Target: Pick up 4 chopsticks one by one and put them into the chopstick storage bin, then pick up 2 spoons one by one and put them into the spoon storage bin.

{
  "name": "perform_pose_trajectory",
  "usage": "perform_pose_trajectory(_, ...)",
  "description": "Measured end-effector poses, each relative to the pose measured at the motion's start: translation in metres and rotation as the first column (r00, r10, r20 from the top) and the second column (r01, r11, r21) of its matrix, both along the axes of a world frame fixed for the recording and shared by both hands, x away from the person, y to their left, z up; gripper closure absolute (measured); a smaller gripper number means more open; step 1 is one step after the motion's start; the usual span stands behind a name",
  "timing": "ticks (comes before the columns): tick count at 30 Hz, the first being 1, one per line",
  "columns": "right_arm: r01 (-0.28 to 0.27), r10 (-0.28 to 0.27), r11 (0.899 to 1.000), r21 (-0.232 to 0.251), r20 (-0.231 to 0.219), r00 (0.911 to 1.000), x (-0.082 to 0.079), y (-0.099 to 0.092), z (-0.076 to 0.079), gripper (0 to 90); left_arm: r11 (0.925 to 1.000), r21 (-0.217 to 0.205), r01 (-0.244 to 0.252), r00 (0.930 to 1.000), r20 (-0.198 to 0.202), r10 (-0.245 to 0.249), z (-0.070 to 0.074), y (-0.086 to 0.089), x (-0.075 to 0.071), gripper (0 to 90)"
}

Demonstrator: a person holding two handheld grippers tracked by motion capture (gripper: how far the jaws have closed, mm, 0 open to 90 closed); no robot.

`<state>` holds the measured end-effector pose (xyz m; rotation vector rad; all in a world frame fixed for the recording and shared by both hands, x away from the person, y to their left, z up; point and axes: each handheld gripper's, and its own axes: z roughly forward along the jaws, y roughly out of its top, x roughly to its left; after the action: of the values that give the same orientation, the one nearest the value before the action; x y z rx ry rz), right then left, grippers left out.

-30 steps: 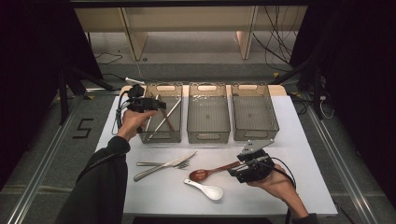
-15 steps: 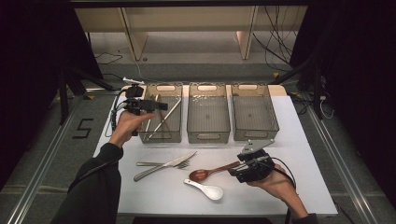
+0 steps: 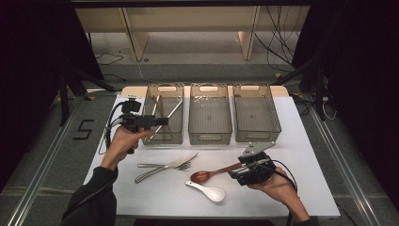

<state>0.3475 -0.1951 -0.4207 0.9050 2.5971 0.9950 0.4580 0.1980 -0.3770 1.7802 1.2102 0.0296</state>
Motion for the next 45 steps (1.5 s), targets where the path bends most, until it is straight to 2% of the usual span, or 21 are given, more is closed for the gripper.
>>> perform_pose_trajectory(6, -0.004, 0.004, 1.000, 0.002, -0.003, 1.0000, -0.002, 0.005, -0.002, 36.1, 0.9997, 0.013, 0.021, 0.9994, 0.026, -0.022, -0.008, 0.004, -0.018, 21.8)
perform_pose_trajectory(9, -0.013, 0.013, 1.000, 0.003, -0.008, 0.9999, -0.004, 0.008, -0.002, 35.9, 0.9997, 0.009, 0.024, 0.9984, 0.050, -0.024, -0.011, 0.007, -0.028, 20.8)
perform_pose_trajectory(11, -0.018, 0.018, 1.000, 0.007, -0.013, 0.9997, -0.005, 0.012, -0.003, 35.8, 0.9996, 0.005, 0.029, 0.9972, 0.069, -0.029, -0.014, 0.009, -0.034, 20.6)
perform_pose_trajectory(13, -0.024, 0.024, 1.000, 0.010, -0.019, 0.9995, -0.006, 0.015, -0.005, 35.5, 0.9991, 0.029, 0.032, 0.9961, 0.081, -0.035, -0.017, 0.009, -0.039, 19.7)
perform_pose_trajectory(15, -0.034, 0.035, 0.999, 0.006, -0.031, 0.9989, -0.007, 0.020, -0.007, 35.1, 0.9984, 0.033, 0.046, 0.9945, 0.093, -0.049, -0.020, 0.009, -0.044, 19.3)
perform_pose_trajectory(19, -0.041, 0.041, 0.999, 0.009, -0.049, 0.9980, -0.007, 0.027, -0.010, 35.0, 0.9984, 0.021, 0.053, 0.9921, 0.113, -0.055, -0.024, 0.007, -0.053, 18.2)
perform_pose_trajectory(22, -0.049, 0.049, 0.999, 0.003, -0.057, 0.9972, -0.008, 0.033, -0.013, 35.0, 0.9977, 0.032, 0.061, 0.9898, 0.127, -0.064, -0.027, 0.007, -0.059, 18.2)
perform_pose_trajectory(38, -0.092, 0.090, 0.996, -0.015, -0.105, 0.9904, -0.016, 0.054, -0.024, 35.5, 0.9958, 0.063, 0.066, 0.9847, 0.157, -0.076, -0.045, 0.006, -0.087, 18.1)
perform_pose_trajectory(45, -0.103, 0.100, 0.994, -0.020, -0.124, 0.9872, -0.018, 0.062, -0.028, 35.8, 0.9951, 0.077, 0.062, 0.9807, 0.180, -0.075, -0.049, 0.006, -0.093, 17.8)
